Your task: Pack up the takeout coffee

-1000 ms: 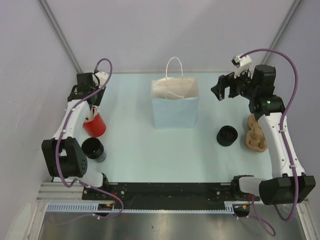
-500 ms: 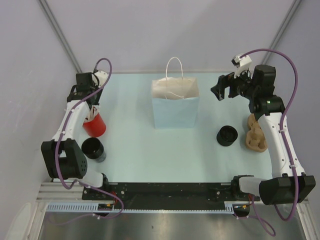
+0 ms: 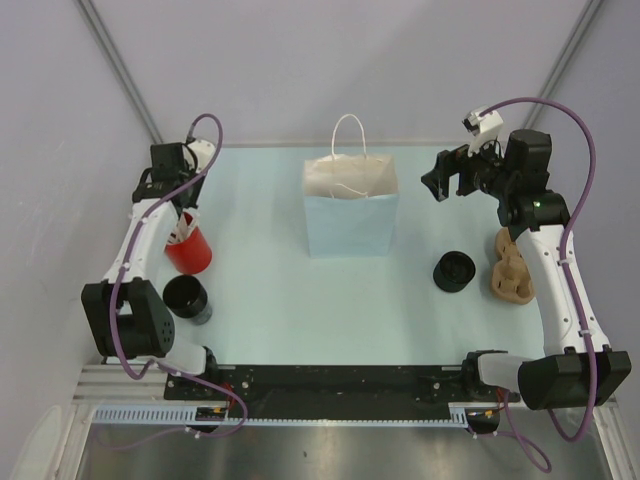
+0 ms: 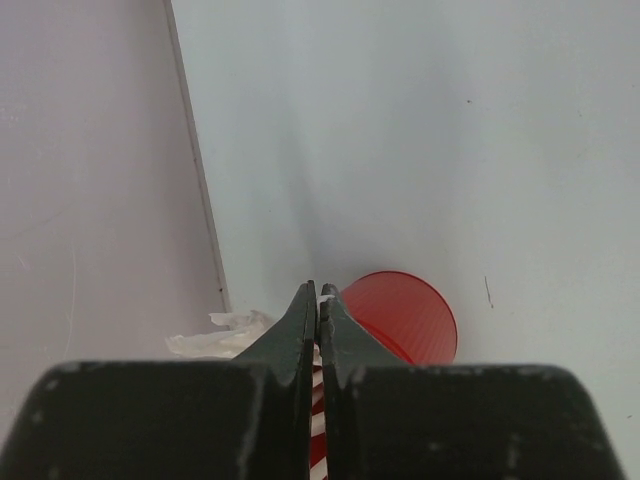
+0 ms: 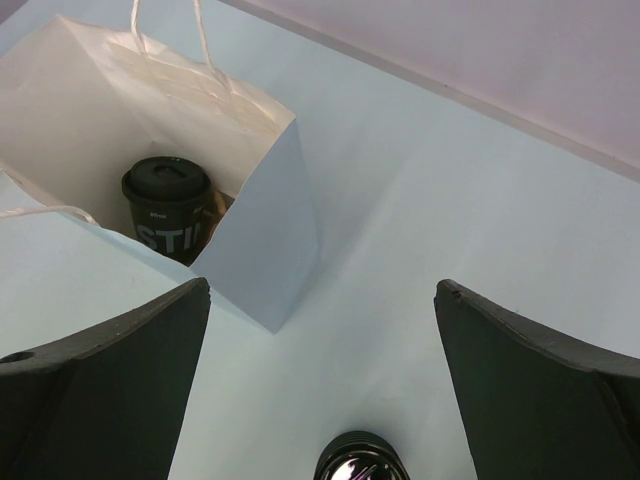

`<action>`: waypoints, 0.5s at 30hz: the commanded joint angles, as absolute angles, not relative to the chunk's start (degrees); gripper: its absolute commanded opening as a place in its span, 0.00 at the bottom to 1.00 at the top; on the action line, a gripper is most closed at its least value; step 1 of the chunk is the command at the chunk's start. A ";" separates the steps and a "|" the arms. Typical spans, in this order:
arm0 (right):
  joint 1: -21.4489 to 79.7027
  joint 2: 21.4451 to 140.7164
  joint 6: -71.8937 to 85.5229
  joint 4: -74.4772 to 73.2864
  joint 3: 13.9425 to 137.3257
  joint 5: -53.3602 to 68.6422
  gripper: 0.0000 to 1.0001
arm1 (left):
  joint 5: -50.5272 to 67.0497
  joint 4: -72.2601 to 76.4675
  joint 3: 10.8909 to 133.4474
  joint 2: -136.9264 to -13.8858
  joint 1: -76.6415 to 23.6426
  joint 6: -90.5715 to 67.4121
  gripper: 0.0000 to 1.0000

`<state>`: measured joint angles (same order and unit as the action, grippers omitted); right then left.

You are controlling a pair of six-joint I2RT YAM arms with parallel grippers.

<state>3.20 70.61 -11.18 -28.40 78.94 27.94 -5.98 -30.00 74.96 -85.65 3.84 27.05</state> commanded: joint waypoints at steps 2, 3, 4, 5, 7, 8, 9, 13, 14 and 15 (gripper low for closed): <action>2.99 70.58 -10.99 -26.63 78.93 29.00 1.00 | -5.54 -31.55 79.98 -83.06 4.13 26.81 0.03; 3.08 70.49 -10.90 -26.72 78.93 29.09 1.00 | -5.10 -31.90 80.33 -82.88 4.13 26.63 0.03; 2.99 70.49 -10.90 -26.81 78.93 29.09 1.00 | -4.84 -32.43 80.68 -82.79 4.13 26.54 0.03; 2.99 70.58 -10.90 -26.81 78.93 29.18 1.00 | -4.57 -32.69 81.29 -82.62 4.13 26.37 0.03; 2.90 70.49 -10.90 -26.89 78.93 29.18 1.00 | -3.78 -33.31 82.17 -82.27 4.13 26.19 0.03; 2.99 70.49 -10.90 -26.72 78.93 29.18 1.00 | -3.61 -33.57 82.44 -82.09 4.22 26.10 0.03; 2.90 70.49 -10.90 -26.72 78.93 29.18 1.00 | -3.43 -33.66 82.70 -81.92 4.13 26.02 0.04; 2.99 70.58 -10.90 -26.72 78.93 29.27 1.00 | -1.24 -35.68 85.25 -81.39 4.13 25.40 0.04; 2.99 70.58 -10.90 -26.72 78.93 29.27 1.00 | -0.71 -36.55 85.78 -81.21 4.13 25.23 0.04; 2.99 70.49 -10.90 -26.72 78.93 29.27 1.00 | -0.44 -37.00 86.22 -81.12 4.13 25.05 0.04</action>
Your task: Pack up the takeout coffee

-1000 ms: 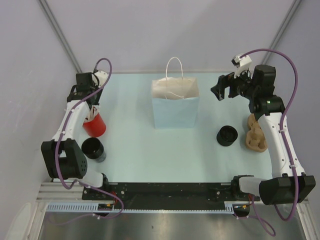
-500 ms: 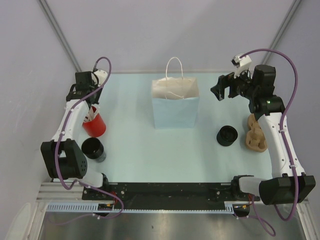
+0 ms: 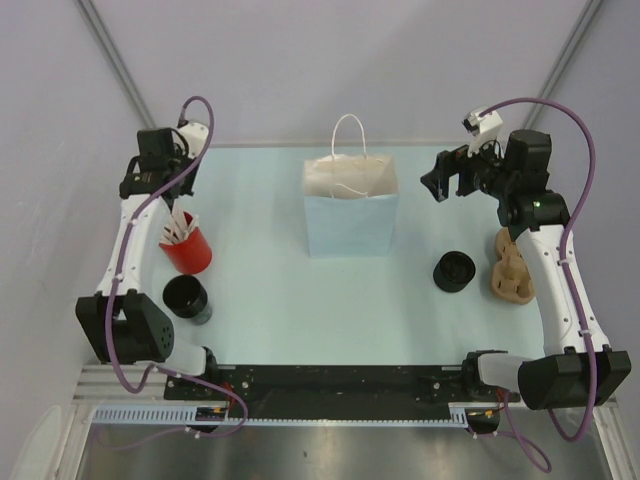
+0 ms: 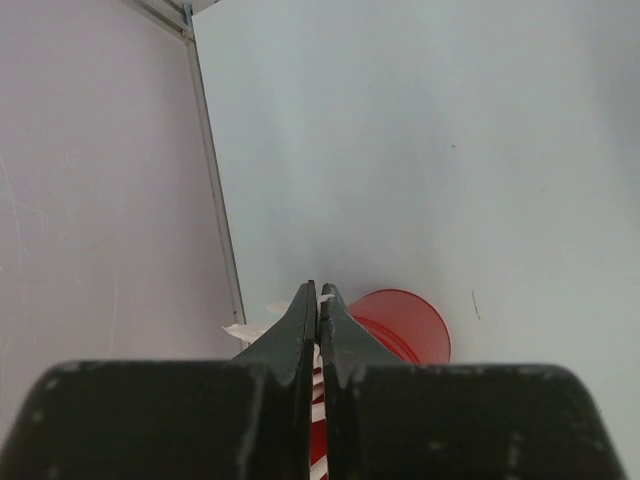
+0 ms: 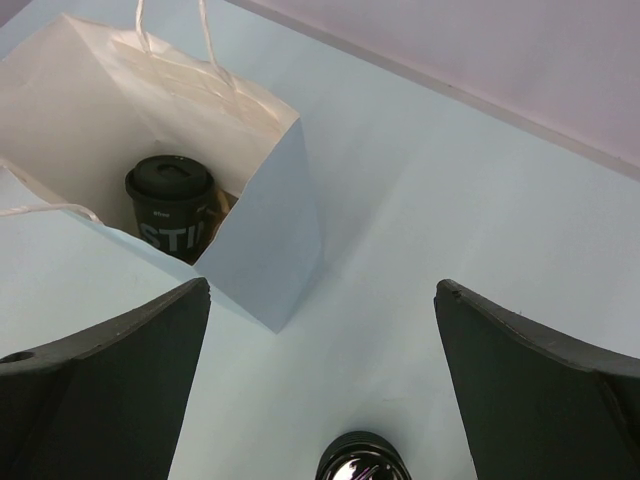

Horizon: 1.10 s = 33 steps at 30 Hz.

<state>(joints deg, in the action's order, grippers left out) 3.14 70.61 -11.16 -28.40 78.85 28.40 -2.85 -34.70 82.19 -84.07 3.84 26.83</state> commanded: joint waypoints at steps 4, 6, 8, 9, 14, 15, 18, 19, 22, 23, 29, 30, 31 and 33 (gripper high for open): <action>2.99 70.49 -10.99 -26.81 78.93 29.36 1.00 | 2.54 -38.58 89.20 -80.07 4.04 24.87 0.04; 2.90 70.49 -10.99 -26.81 78.93 29.36 1.00 | 3.86 -39.46 90.08 -79.28 4.04 24.79 0.04; 2.99 70.49 -10.99 -26.81 78.93 29.36 1.00 | 4.65 -40.08 91.49 -79.02 3.87 24.79 0.04; 2.99 70.49 -10.99 -26.81 78.93 29.36 1.00 | 5.09 -40.51 92.02 -78.49 3.69 24.79 0.04; 2.55 70.49 -11.07 -26.63 78.93 29.09 1.00 | 5.54 -42.18 94.74 -76.99 1.85 25.22 0.05; 2.20 70.49 -10.99 -26.63 78.93 29.09 1.00 | 5.45 -42.36 95.18 -76.82 1.50 25.40 0.06; 1.41 70.14 -10.46 -26.46 78.93 29.62 1.00 | 5.10 -43.15 96.85 -76.29 0.53 25.84 0.06; 0.80 70.22 -10.28 -26.28 79.01 29.79 1.00 | 4.58 -43.24 97.64 -76.03 -1.65 26.01 0.06; -1.13 69.87 -9.41 -26.02 79.01 30.50 1.00 | 2.82 -43.59 99.75 -76.11 -5.00 26.63 0.06; -1.66 69.79 -9.32 -25.75 79.01 30.85 1.00 | 2.38 -44.12 100.28 -76.29 -7.01 26.89 0.06; -4.92 69.08 -8.35 -24.79 79.01 30.94 1.00 | 0.18 -46.23 106.08 -78.13 -13.87 27.60 0.05; -5.18 69.00 -8.35 -24.70 79.01 30.94 1.00 | 0.18 -46.49 106.69 -78.22 -14.50 27.68 0.05; -5.27 68.91 -8.35 -24.44 78.93 30.85 1.00 | 0.18 -46.49 108.00 -78.31 -14.94 27.77 0.05; -5.80 68.56 -8.61 -24.26 79.01 30.41 1.00 | 0.18 -46.58 109.24 -78.66 -16.60 28.21 0.05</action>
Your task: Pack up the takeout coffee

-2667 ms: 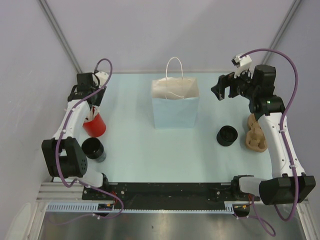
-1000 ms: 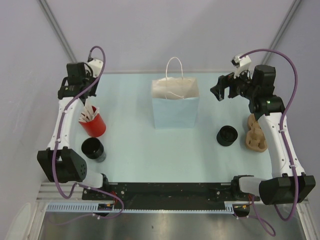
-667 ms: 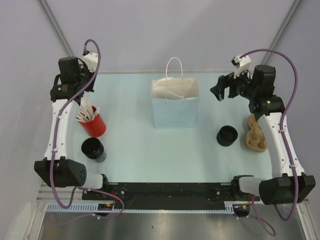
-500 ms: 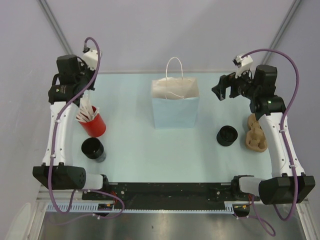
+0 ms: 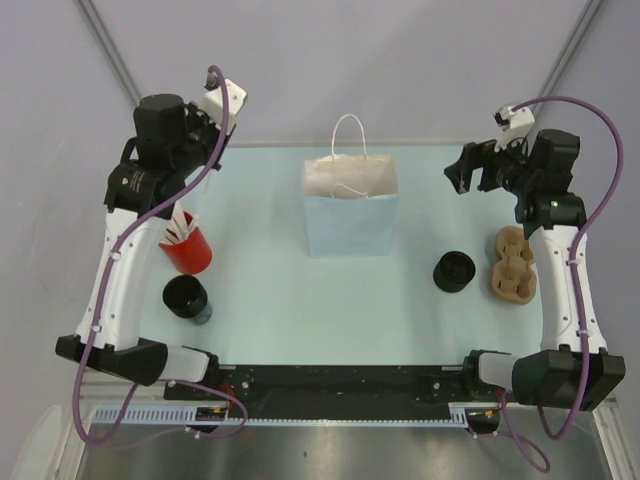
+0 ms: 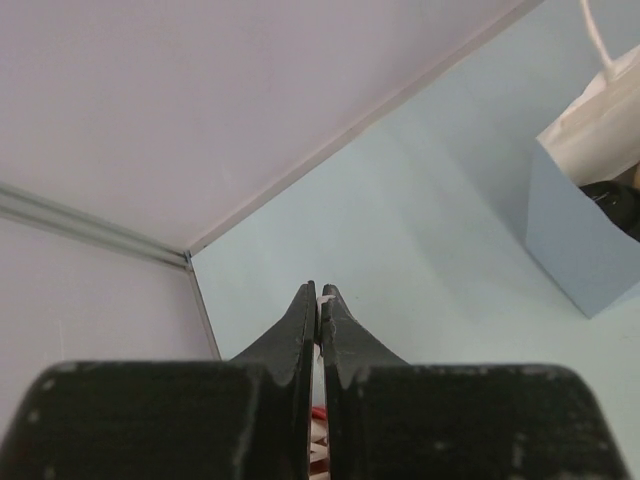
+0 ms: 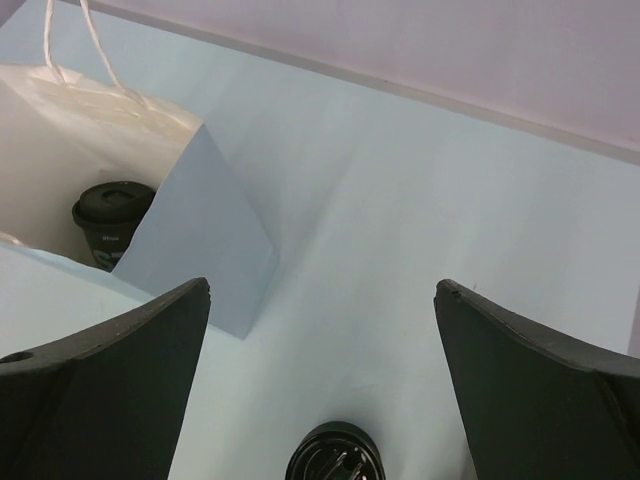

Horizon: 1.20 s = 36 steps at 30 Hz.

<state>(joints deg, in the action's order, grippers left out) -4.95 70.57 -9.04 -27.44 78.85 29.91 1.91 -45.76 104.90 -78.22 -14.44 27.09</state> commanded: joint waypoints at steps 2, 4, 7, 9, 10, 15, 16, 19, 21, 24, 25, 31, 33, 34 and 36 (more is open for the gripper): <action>-5.89 68.55 -8.88 -24.78 79.54 29.19 1.00 | -1.93 -47.37 111.79 -79.27 -19.06 29.09 0.05; -5.89 68.55 -10.10 -26.18 79.54 28.31 1.00 | -2.90 -48.33 114.94 -80.59 -21.00 29.53 0.05; -6.06 68.91 -11.16 -29.16 79.45 26.37 1.00 | -4.92 -47.64 117.76 -81.91 -25.56 30.93 0.05; -6.15 68.99 -11.16 -30.23 79.45 24.79 1.00 | -6.06 -46.67 118.74 -82.88 -29.26 32.16 0.05; -6.24 68.91 -11.25 -30.76 79.37 24.35 1.00 | -7.02 -46.50 119.87 -84.27 -30.49 32.69 0.06; -7.12 68.73 -11.08 -32.08 78.66 22.76 1.00 | -9.84 -44.22 124.71 -89.46 -39.54 36.73 0.07; -7.29 68.90 -10.55 -32.34 78.40 23.02 1.00 | -10.19 -43.16 125.33 -90.17 -41.29 37.61 0.07; -7.38 68.99 -10.02 -31.99 77.26 23.55 1.00 | -9.76 -37.45 125.33 -91.58 -43.23 37.97 0.07; -7.47 69.17 -10.02 -31.90 76.73 23.47 1.00 | -9.32 -33.69 125.51 -92.55 -44.12 37.97 0.07; -8.17 69.43 -10.28 -31.38 75.24 23.55 1.00 | -8.27 -31.12 126.73 -94.04 -45.88 37.79 0.08; -8.35 69.69 -10.28 -31.29 74.89 23.64 1.00 | -7.57 -30.85 127.17 -94.48 -46.75 37.53 0.08; -9.49 70.05 -10.63 -30.24 72.60 24.52 1.00 | -4.66 -28.83 128.40 -96.76 -50.09 35.60 0.09; -9.67 70.14 -10.72 -29.89 72.16 24.52 1.00 | -3.52 -29.18 129.46 -98.16 -51.15 34.81 0.09; -9.75 70.14 -10.81 -29.88 71.90 24.70 1.00 | -3.17 -29.27 129.55 -98.52 -51.59 34.20 0.09; -9.93 70.22 -10.81 -29.71 71.37 25.05 1.00 | -3.16 -29.18 129.55 -99.49 -52.73 34.19 0.08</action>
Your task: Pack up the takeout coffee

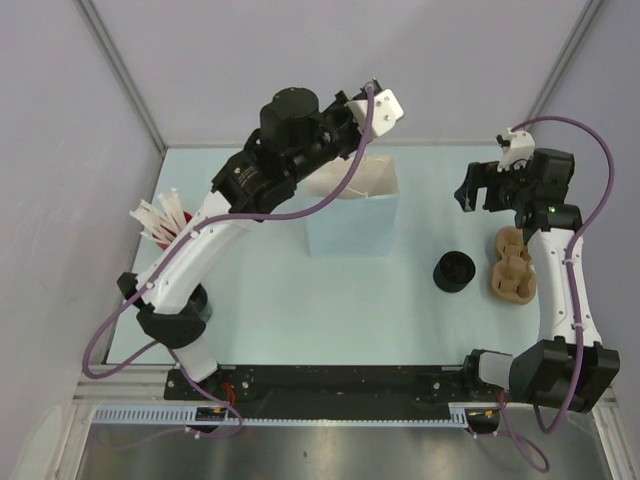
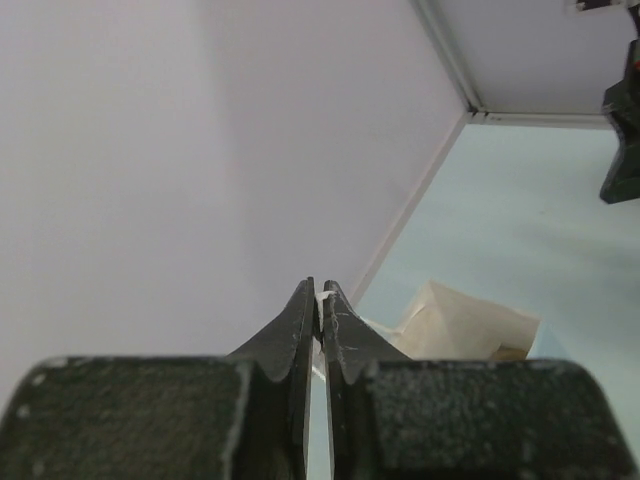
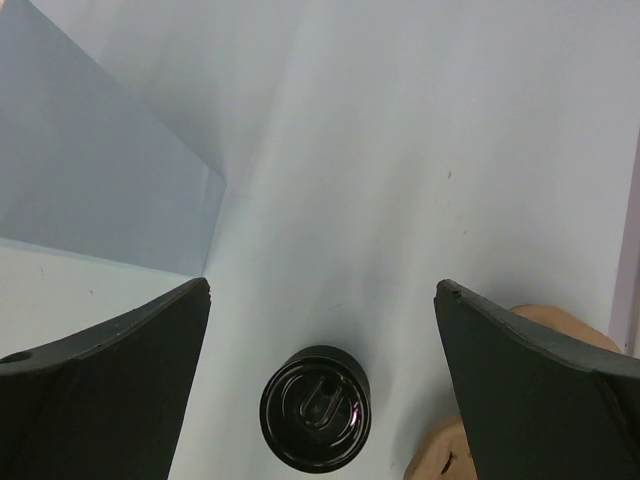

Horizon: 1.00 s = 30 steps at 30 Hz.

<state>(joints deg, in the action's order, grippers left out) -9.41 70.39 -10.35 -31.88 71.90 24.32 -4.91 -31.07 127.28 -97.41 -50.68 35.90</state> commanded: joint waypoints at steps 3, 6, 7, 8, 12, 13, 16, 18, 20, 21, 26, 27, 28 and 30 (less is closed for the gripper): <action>-10.11 70.14 -10.72 -29.53 71.02 25.75 1.00 | -3.25 -29.00 129.29 -101.16 -53.61 33.75 0.07; -10.19 70.05 -10.81 -29.53 70.75 25.84 1.00 | -3.51 -28.48 128.24 -102.48 -54.05 33.75 0.06; -10.20 70.05 -10.90 -29.44 70.66 25.84 1.00 | -3.60 -28.04 127.80 -102.92 -54.05 33.66 0.06; -10.28 69.96 -10.99 -29.44 70.66 25.93 1.00 | -3.60 -27.69 127.27 -103.01 -54.05 33.66 0.04; -10.46 69.87 -10.99 -29.44 70.31 26.54 1.00 | -2.81 -27.60 127.27 -104.24 -54.14 32.35 0.04; -10.46 69.87 -11.07 -29.44 70.31 26.63 1.00 | -2.46 -27.60 127.18 -104.41 -54.23 32.17 0.03; -10.63 69.87 -11.16 -29.53 70.22 26.89 1.00 | -2.02 -27.60 126.74 -105.12 -54.49 31.82 0.03; -10.63 69.87 -11.16 -29.53 70.14 27.16 1.00 | -1.93 -27.25 125.78 -105.20 -54.75 31.55 0.03; -10.63 70.05 -11.25 -29.53 70.05 27.51 1.00 | -1.93 -26.90 124.64 -105.38 -54.93 31.64 0.03; -10.63 70.14 -11.25 -29.62 69.96 27.60 1.00 | -1.93 -26.37 124.19 -105.55 -54.93 31.64 0.03; -10.63 70.31 -11.34 -29.79 70.05 27.86 1.00 | -2.81 -24.70 121.20 -106.08 -54.93 32.69 0.02; -10.72 70.40 -11.34 -29.88 70.05 27.86 1.00 | -2.99 -24.44 120.77 -106.26 -54.93 32.87 0.02; -10.72 70.40 -11.42 -29.80 70.05 28.12 1.00 | -3.16 -23.82 119.98 -106.35 -54.93 33.13 0.02; -10.81 70.40 -11.34 -29.88 69.96 28.21 1.00 | -4.22 -23.29 119.18 -106.52 -54.93 34.01 0.03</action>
